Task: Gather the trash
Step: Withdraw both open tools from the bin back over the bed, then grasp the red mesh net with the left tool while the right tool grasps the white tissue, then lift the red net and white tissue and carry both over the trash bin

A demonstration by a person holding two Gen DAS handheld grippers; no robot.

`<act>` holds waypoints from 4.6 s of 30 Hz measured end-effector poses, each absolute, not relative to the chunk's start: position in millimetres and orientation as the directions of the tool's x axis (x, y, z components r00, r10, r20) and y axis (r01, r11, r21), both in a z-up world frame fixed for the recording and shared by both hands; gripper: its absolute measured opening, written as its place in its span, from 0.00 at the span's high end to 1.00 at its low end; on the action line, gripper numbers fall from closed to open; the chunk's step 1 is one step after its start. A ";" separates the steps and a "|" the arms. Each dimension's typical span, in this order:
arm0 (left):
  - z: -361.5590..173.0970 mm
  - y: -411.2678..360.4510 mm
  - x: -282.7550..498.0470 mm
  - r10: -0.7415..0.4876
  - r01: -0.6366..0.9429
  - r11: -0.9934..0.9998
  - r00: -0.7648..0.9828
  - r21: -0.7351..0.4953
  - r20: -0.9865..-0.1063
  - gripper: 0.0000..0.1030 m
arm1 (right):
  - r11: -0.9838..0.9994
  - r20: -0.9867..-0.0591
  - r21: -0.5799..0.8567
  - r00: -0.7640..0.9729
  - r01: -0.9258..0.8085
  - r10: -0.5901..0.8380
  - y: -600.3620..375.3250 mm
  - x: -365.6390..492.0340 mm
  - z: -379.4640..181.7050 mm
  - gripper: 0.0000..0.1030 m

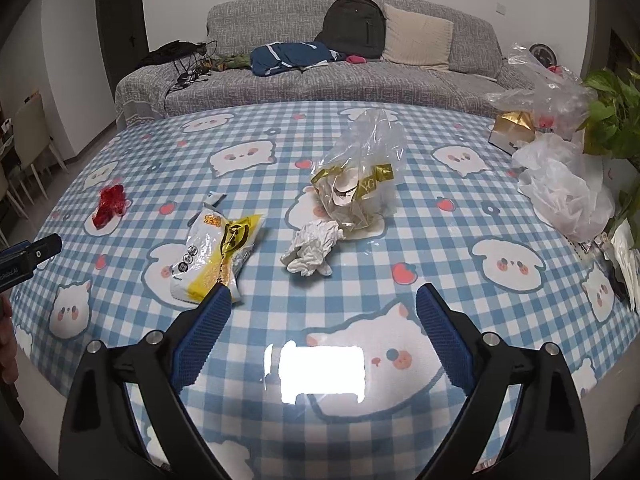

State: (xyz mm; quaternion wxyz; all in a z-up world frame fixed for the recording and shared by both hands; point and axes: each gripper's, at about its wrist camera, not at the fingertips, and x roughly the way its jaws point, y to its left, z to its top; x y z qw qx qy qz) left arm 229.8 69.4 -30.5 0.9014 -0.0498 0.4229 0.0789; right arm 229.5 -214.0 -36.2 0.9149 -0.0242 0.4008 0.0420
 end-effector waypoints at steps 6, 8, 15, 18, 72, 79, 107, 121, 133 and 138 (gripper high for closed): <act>-39.8 78.4 270.2 0.115 -0.198 0.980 0.615 -0.012 -0.780 0.06 | 0.994 -0.761 -0.025 0.647 -0.102 0.047 -212.1 257.3 -43.6 0.09; -43.9 83.1 285.7 0.111 -0.209 0.978 0.608 -0.024 -0.786 0.06 | 0.994 -0.763 -0.026 0.645 -0.102 0.046 -211.0 265.4 -46.8 0.08; -56.0 91.7 330.9 0.127 -0.236 0.971 0.585 -0.019 -0.801 0.06 | 0.996 -0.777 -0.010 0.627 -0.085 0.046 -211.3 291.7 -62.0 0.08; -60.0 90.4 344.8 0.150 -0.237 0.972 0.583 0.009 -0.798 0.06 | 0.998 -0.777 0.009 0.628 -0.070 0.051 -213.3 297.6 -63.2 0.10; -64.1 79.1 304.7 0.170 -0.233 0.972 0.555 0.044 -0.814 0.84 | 0.991 -0.810 0.019 0.578 -0.135 0.094 -203.3 267.3 -58.4 0.87; -61.2 77.8 267.7 0.149 -0.231 0.973 0.552 0.021 -0.821 0.84 | 0.988 -0.799 0.032 0.590 -0.153 0.117 -189.6 238.3 -44.4 0.87; -44.2 67.7 128.9 0.127 -0.193 0.981 0.591 0.013 -0.796 0.84 | 0.978 -0.760 -0.001 0.635 -0.208 0.134 -158.7 129.8 -19.6 0.87; -55.5 66.9 34.7 0.092 -0.178 0.984 0.590 -0.018 -0.802 0.84 | 0.972 -0.770 0.015 0.618 -0.235 0.161 -153.5 63.9 -41.0 0.87; -102.8 62.6 -27.3 0.076 -0.173 0.985 0.558 -0.026 -0.826 0.84 | 0.963 -0.790 0.000 0.590 -0.271 0.166 -149.8 8.8 -78.7 0.87; -116.0 59.4 -41.1 0.056 -0.165 0.985 0.559 -0.045 -0.827 0.84 | 0.961 -0.812 0.007 0.559 -0.277 0.167 -145.5 -3.0 -102.3 0.87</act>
